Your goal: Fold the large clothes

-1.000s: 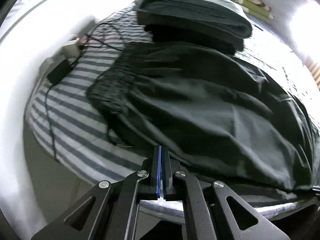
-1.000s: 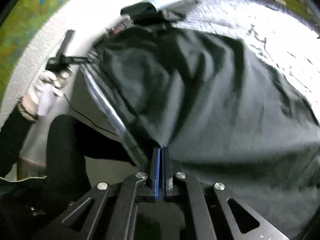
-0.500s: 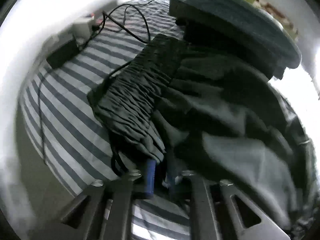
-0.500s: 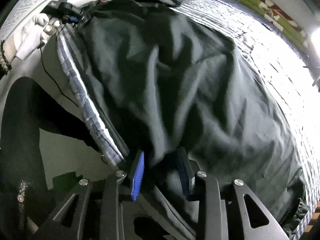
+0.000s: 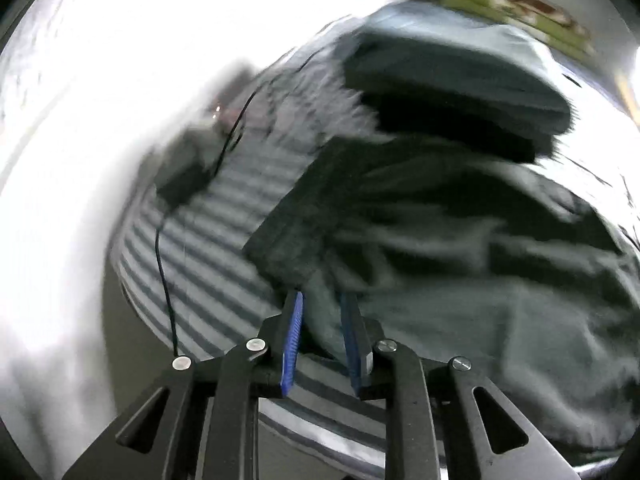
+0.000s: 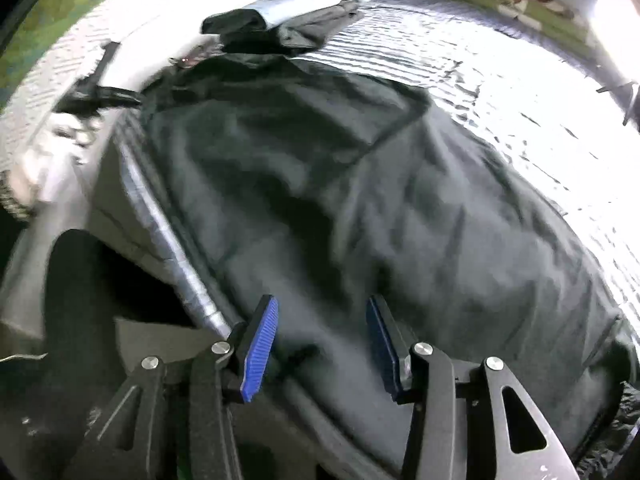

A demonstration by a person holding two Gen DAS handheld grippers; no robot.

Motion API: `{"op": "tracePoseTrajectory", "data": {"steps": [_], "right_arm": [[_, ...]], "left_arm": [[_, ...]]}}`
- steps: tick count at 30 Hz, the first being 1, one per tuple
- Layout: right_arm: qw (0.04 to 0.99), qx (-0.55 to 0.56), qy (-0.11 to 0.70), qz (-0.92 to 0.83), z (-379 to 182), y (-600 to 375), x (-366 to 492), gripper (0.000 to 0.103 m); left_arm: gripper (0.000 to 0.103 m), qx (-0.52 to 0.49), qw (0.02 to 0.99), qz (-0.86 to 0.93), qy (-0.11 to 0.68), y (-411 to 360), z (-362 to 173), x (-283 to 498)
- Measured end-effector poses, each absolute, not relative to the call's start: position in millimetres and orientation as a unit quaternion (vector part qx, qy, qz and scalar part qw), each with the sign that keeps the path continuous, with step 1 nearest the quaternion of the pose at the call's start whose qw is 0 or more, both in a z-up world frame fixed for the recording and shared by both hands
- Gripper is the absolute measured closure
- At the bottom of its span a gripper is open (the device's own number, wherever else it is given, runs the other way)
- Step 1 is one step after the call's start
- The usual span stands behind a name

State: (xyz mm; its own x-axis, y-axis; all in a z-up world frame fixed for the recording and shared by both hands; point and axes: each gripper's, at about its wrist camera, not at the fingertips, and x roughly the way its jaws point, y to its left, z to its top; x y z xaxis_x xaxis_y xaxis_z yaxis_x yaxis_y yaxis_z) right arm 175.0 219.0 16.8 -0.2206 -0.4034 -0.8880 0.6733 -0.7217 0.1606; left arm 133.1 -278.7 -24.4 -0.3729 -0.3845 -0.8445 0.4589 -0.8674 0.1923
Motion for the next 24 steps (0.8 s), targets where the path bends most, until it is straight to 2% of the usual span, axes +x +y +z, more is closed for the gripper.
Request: {"op": "tracePoseTrajectory", "data": {"steps": [2,5,6,11,14,19,22,24], "right_arm": [[0.365,0.549,0.133,-0.740,-1,210,177,0.058],[0.396,0.537,0.194,-0.720,0,199,200,0.058],[0.416,0.544,0.186,-0.705,9,201,201,0.058],[0.414,0.513,0.123,-0.742,69,221,140,0.058],[0.390,0.526,0.020,-0.756,79,237,58,0.057],[0.369,0.550,-0.064,-0.746,46,234,-30,0.057],[0.361,0.561,-0.068,-0.742,12,216,-63,0.057],[0.364,0.579,-0.073,-0.726,-13,205,-75,0.057]], "left_arm": [[0.081,0.493,0.210,-0.844,0.019,-246,-11,124],[0.068,0.489,0.146,-0.860,-0.006,-194,1,110],[0.067,0.487,0.130,-0.864,-0.010,-181,3,105],[0.066,0.490,0.019,-0.871,-0.010,-107,-2,61],[0.066,0.517,-0.060,-0.854,0.007,-65,-27,35],[0.066,0.590,-0.070,-0.804,-0.030,-59,-89,38],[0.065,0.578,-0.078,-0.811,-0.048,-65,-81,53],[0.065,0.578,-0.074,-0.812,-0.033,-71,-66,52]]}}
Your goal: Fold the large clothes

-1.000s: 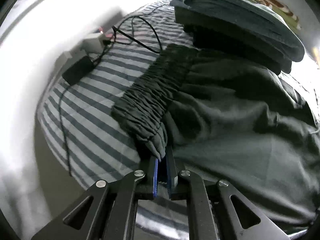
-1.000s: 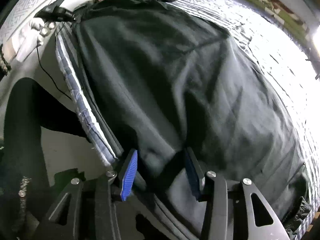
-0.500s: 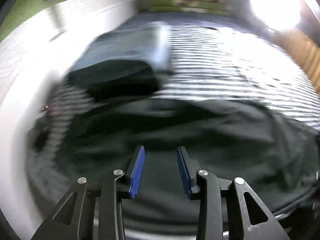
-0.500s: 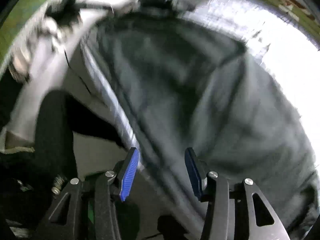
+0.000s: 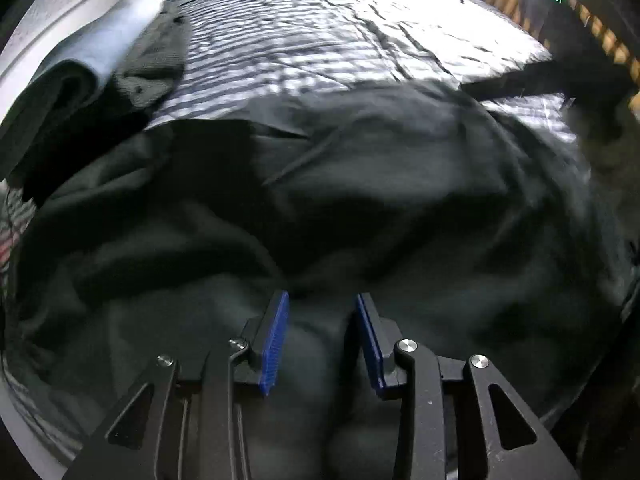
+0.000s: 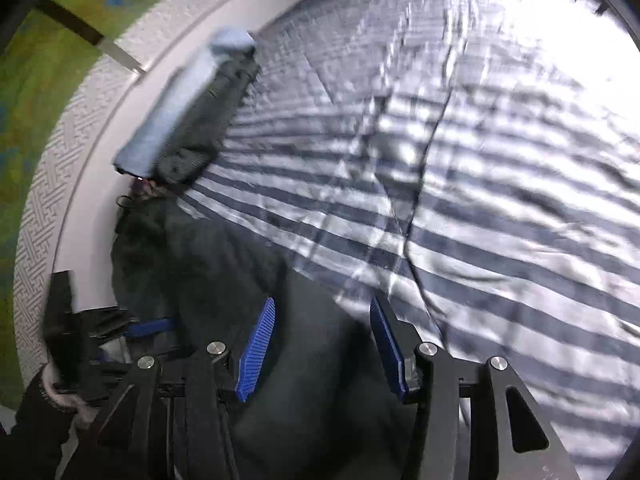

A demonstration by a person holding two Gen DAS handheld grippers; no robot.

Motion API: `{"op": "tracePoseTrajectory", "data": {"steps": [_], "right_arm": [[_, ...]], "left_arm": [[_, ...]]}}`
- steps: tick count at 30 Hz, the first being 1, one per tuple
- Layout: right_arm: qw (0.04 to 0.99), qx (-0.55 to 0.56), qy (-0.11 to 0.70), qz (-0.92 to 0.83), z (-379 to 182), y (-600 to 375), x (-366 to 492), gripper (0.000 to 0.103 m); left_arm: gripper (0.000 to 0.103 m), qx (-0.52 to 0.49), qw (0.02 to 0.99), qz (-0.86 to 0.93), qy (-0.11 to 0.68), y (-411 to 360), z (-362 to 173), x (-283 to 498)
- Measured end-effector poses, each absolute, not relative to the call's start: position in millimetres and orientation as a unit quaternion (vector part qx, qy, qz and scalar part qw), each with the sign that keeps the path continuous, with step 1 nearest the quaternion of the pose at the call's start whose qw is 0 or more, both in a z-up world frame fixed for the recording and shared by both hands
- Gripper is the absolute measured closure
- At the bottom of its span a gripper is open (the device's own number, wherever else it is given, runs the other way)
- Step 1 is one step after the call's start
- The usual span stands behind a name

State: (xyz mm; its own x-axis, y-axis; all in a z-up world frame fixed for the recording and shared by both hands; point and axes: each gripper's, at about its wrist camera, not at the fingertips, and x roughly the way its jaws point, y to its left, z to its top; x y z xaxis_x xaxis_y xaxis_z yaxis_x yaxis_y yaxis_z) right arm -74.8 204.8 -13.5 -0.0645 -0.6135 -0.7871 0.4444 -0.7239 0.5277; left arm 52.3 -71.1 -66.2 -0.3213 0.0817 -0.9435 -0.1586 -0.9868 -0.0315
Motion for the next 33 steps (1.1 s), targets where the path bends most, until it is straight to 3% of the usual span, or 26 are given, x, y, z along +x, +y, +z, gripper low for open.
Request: {"op": "tracePoseTrajectory", "data": {"steps": [1,2,4,8,14,19,22,24,26,33], "right_arm": [[0.375,0.570,-0.083,-0.726,-16,203,-74,0.057],[0.384,0.564,-0.083,-0.726,-13,204,-72,0.066],[0.423,0.552,-0.090,-0.713,-5,201,-58,0.095],[0.453,0.524,-0.044,-0.720,12,193,-15,0.101],[0.463,0.449,0.021,-0.764,24,189,49,0.101],[0.474,0.503,0.042,-0.722,-8,178,62,0.098],[0.481,0.518,0.013,-0.708,-3,187,53,0.097],[0.483,0.517,-0.027,-0.706,11,200,41,0.089],[0.481,0.527,-0.058,-0.698,18,205,26,0.072],[0.486,0.590,-0.080,-0.639,-13,170,-5,0.068]], "left_arm": [[0.065,-0.572,0.072,0.817,0.029,-73,-58,51],[0.065,-0.560,0.069,0.825,0.027,-74,-44,47],[0.065,-0.536,0.080,0.841,0.017,-70,-20,37],[0.057,-0.505,0.108,0.856,0.015,-52,10,8],[0.057,-0.516,0.142,0.845,-0.003,-33,7,-14],[0.057,-0.557,0.129,0.820,0.023,-30,-43,-14],[0.057,-0.564,0.124,0.816,0.023,-35,-59,-3],[0.057,-0.553,0.127,0.823,0.009,-42,-55,4],[0.057,-0.540,0.124,0.833,-0.003,-48,-49,10],[0.057,-0.515,0.117,0.849,-0.026,-81,-39,44]]}}
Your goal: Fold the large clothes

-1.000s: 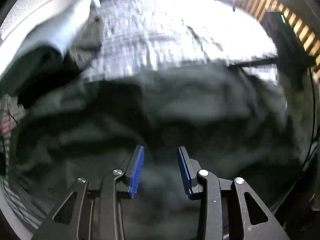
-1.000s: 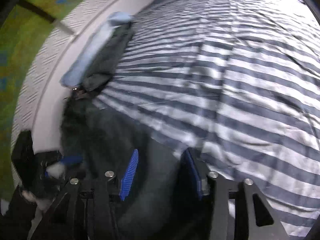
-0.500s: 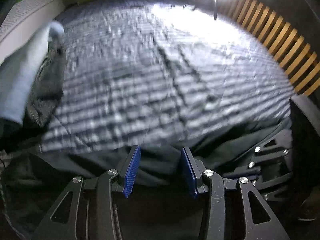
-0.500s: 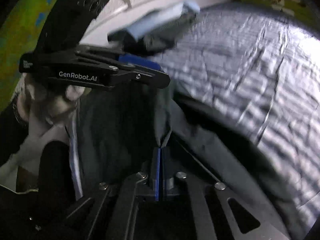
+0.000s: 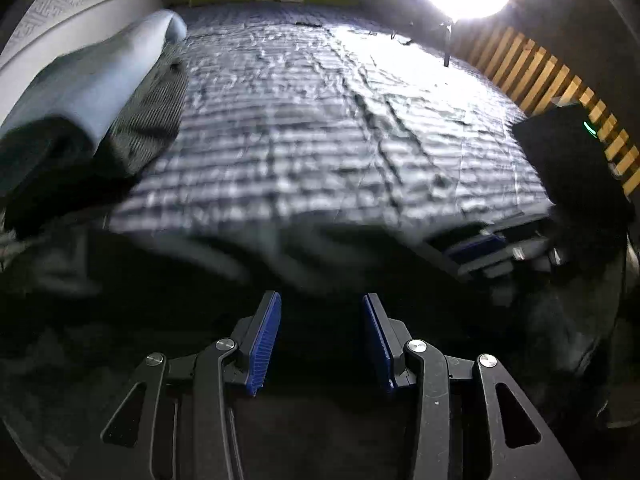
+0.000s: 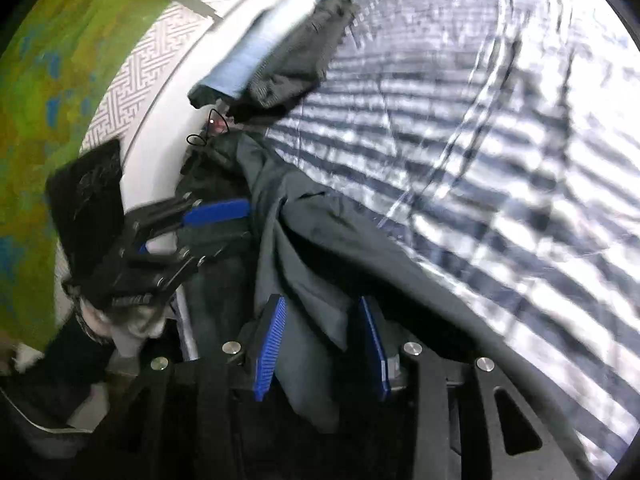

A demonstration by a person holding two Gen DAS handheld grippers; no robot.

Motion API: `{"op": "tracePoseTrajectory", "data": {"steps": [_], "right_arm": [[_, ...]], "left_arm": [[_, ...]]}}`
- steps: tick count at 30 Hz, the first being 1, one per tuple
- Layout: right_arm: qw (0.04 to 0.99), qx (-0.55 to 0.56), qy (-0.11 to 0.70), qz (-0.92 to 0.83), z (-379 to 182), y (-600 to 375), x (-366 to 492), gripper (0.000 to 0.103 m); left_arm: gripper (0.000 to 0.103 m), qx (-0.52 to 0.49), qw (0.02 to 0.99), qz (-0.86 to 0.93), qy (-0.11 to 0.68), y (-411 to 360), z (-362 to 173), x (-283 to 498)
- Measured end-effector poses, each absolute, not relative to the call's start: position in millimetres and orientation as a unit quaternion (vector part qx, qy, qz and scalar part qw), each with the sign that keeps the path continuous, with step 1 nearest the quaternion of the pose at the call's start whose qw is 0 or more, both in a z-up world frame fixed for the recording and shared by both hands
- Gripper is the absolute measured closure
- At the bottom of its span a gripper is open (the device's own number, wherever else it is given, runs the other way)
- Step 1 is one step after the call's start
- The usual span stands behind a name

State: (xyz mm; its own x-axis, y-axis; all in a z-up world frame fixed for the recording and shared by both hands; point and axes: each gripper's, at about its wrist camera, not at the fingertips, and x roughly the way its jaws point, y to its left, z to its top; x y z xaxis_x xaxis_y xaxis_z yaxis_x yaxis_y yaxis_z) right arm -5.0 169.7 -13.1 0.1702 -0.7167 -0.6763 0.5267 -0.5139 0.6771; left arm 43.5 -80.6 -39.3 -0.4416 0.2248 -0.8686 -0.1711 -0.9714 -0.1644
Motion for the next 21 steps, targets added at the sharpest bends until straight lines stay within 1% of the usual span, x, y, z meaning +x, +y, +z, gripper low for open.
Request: {"op": "tracePoseTrajectory", "data": {"steps": [4,9,11,13,14,15,17,18,21], "right_arm": [[0.499,0.604,-0.120,-0.610,-30,141,-18,0.067],[0.509,0.603,-0.192,-0.584,-34,121,-46,0.062],[0.488,0.590,-0.206,-0.610,-27,119,-62,0.062],[0.457,0.547,-0.254,-0.654,-11,138,-86,0.062],[0.445,0.542,-0.287,-0.653,-9,150,-98,0.061],[0.425,0.548,-0.294,-0.658,-8,158,-107,0.061],[0.411,0.549,-0.270,-0.676,-1,166,-112,0.059],[0.410,0.548,-0.242,-0.688,7,169,-109,0.060],[0.427,0.547,-0.182,-0.697,24,167,-90,0.060]], "left_arm": [[0.059,-0.545,0.102,0.832,-0.014,-92,-72,42],[0.057,-0.522,0.112,0.846,-0.003,-92,-74,52],[0.057,-0.519,0.117,0.846,0.007,-91,-75,56],[0.057,-0.518,0.122,0.847,0.010,-91,-75,58],[0.056,-0.518,0.123,0.847,0.011,-91,-76,59],[0.056,-0.518,0.123,0.846,0.012,-91,-76,59],[0.056,-0.518,0.124,0.846,0.016,-88,-74,58],[0.056,-0.518,0.125,0.846,0.017,-87,-74,59],[0.056,-0.517,0.125,0.847,0.020,-87,-73,62]]}}
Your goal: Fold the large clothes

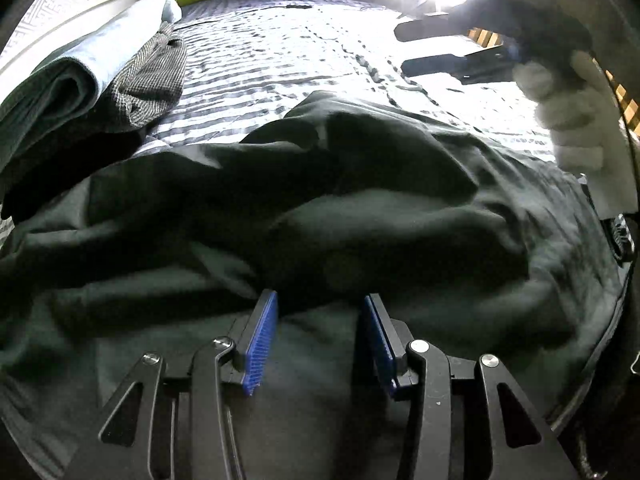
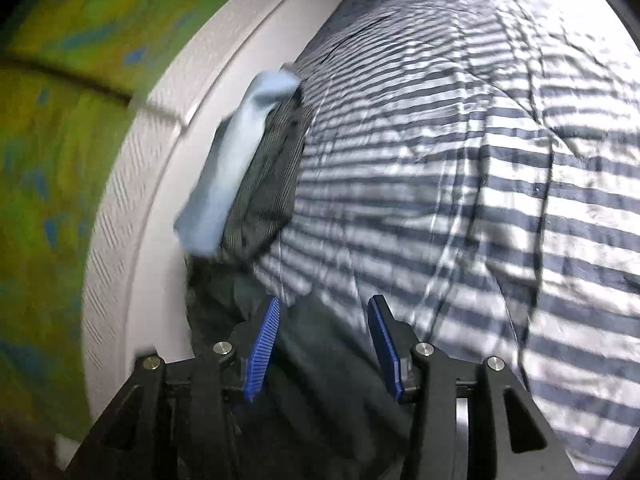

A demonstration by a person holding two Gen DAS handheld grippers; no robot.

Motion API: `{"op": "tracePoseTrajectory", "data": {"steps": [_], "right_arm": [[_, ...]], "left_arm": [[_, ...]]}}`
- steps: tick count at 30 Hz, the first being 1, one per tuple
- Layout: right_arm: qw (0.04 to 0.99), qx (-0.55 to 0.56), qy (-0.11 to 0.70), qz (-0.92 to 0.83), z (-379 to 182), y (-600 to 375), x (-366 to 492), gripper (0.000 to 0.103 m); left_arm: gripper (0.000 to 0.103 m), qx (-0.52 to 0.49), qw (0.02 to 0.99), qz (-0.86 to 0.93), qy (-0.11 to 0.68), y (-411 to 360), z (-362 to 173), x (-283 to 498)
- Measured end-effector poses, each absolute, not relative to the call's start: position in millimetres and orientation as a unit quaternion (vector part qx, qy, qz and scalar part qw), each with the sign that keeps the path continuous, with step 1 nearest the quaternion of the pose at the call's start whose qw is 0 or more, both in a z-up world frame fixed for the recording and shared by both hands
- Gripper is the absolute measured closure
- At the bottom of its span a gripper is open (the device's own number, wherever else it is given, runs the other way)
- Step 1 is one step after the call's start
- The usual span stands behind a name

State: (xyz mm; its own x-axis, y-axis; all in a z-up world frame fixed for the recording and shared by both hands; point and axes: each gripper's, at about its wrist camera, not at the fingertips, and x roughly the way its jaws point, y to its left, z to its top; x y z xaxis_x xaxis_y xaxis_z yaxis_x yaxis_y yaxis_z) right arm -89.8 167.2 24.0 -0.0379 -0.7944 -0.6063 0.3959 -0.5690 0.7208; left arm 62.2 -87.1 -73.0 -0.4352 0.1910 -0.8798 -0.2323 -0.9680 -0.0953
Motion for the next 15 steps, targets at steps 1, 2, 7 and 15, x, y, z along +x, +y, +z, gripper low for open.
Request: {"op": "tracePoseTrajectory", "data": {"steps": [1,2,7,15], "right_arm": [[0.430,0.545,-0.170,-0.700,27,165,-86,0.060],[0.433,0.541,-0.163,-0.702,31,164,-82,0.060],[0.495,0.564,-0.139,-0.646,16,115,-65,0.060],[0.421,0.551,-0.168,-0.701,24,140,-80,0.063]], "left_arm": [[0.056,-0.516,0.125,0.847,0.021,-86,-72,62],[0.056,-0.516,0.124,0.847,0.022,-86,-72,63],[0.056,-0.520,0.122,0.845,0.021,-83,-72,59],[0.056,-0.514,0.047,0.856,0.004,-116,-51,78]]}}
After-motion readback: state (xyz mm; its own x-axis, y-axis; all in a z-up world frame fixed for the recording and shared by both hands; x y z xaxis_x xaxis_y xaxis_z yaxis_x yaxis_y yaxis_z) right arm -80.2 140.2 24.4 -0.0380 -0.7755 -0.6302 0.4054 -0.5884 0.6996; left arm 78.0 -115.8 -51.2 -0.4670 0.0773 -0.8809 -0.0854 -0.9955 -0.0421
